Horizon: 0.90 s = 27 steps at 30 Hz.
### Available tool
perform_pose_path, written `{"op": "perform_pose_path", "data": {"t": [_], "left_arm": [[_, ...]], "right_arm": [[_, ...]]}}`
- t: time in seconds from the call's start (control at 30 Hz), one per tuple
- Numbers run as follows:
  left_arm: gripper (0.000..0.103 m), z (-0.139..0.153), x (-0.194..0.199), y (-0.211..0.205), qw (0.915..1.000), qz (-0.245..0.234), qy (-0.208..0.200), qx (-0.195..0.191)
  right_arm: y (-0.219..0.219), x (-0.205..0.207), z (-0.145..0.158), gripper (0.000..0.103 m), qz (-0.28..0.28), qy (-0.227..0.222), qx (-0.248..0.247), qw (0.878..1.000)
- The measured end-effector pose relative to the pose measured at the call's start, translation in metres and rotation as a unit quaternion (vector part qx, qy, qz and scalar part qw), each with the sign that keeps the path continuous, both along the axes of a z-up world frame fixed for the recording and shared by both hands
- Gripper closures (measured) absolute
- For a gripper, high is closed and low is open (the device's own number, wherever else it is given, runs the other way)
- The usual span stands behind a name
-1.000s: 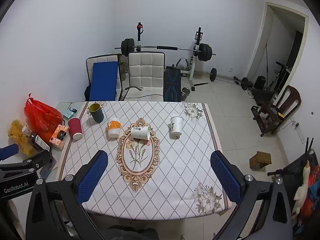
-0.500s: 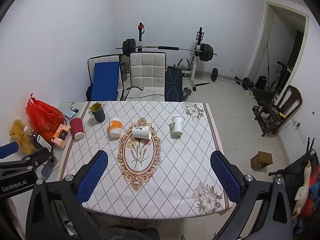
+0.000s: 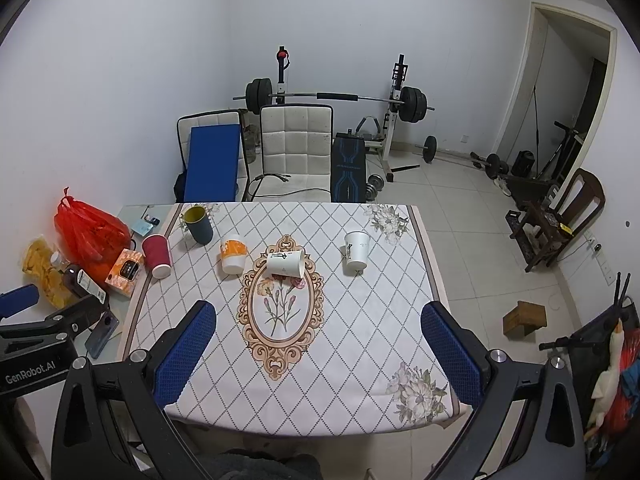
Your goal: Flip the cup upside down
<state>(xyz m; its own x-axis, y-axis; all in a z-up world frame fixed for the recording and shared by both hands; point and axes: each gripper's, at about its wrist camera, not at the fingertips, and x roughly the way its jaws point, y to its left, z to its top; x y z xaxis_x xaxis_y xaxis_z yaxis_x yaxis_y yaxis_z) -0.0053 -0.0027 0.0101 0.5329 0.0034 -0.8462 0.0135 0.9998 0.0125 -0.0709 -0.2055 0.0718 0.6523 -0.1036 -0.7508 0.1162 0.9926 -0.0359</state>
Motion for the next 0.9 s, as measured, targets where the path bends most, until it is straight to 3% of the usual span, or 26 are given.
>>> {"op": "perform_pose_path", "data": {"t": [0.9], "left_arm": [[0.000,0.0034,-0.0041,0.0026,1.0000,-0.001,-0.003,-0.004]], "right_arm": [[0.0035,-0.0017,0.0056,0.000,0.004,-0.004,0.005,1.000]]}}
